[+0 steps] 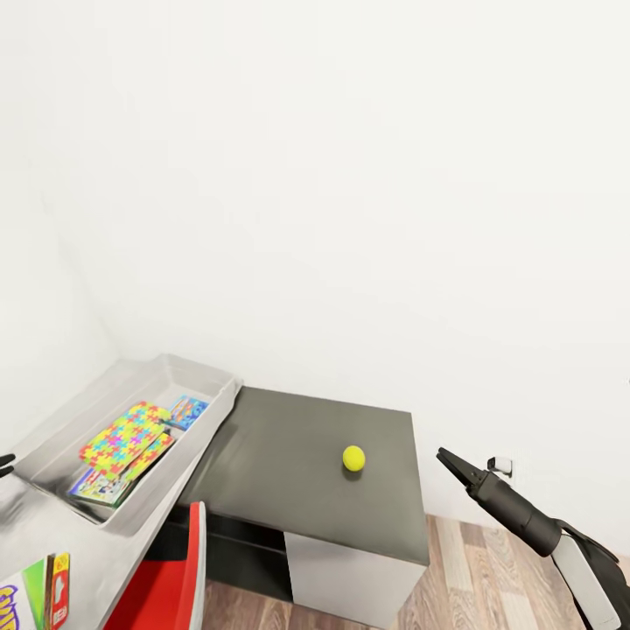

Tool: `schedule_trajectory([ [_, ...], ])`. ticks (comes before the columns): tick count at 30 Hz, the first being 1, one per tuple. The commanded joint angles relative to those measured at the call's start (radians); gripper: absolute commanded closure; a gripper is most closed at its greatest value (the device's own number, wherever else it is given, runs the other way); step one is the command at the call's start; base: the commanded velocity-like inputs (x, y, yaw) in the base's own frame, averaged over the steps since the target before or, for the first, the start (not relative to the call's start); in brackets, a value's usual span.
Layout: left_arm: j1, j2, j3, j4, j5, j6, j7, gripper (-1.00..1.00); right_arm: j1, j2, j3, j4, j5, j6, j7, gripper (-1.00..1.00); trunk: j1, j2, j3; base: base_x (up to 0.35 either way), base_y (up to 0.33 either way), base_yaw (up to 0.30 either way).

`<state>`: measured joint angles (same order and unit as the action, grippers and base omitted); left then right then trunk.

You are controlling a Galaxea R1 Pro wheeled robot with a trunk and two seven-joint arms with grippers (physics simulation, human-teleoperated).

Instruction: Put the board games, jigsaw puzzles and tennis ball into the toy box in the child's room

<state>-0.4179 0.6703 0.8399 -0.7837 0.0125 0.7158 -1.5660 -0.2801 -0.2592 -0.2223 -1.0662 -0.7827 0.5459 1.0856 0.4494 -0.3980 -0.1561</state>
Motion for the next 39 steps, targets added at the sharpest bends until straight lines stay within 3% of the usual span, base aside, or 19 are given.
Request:
schedule_trajectory([
  [1, -0.001, 0.000, 0.001, 0.000, -0.002, 0.010, -0.005, -1.00, -0.001, 0.000, 0.000, 0.000, -0.006, 0.008, 0.001, -1.00, 0.001, -0.002, 0.000, -0.015, 0.000, 0.000],
  [24, -0.001, 0.000, 0.000, 0.000, -0.002, 0.004, -0.005, -1.00, -0.001, 0.000, 0.000, 0.000, -0.006, 0.008, 0.001, -1.00, 0.001, -0.002, 0.037, -0.047, 0.023, 0.000],
  [39, -0.001, 0.000, -0.001, -0.003, -0.002, 0.002, -0.005, -1.00, -0.001, 0.000, 0.000, 0.000, -0.005, 0.008, 0.000, -1.00, 0.001, -0.002, 0.056, -0.225, 0.066, 0.000],
])
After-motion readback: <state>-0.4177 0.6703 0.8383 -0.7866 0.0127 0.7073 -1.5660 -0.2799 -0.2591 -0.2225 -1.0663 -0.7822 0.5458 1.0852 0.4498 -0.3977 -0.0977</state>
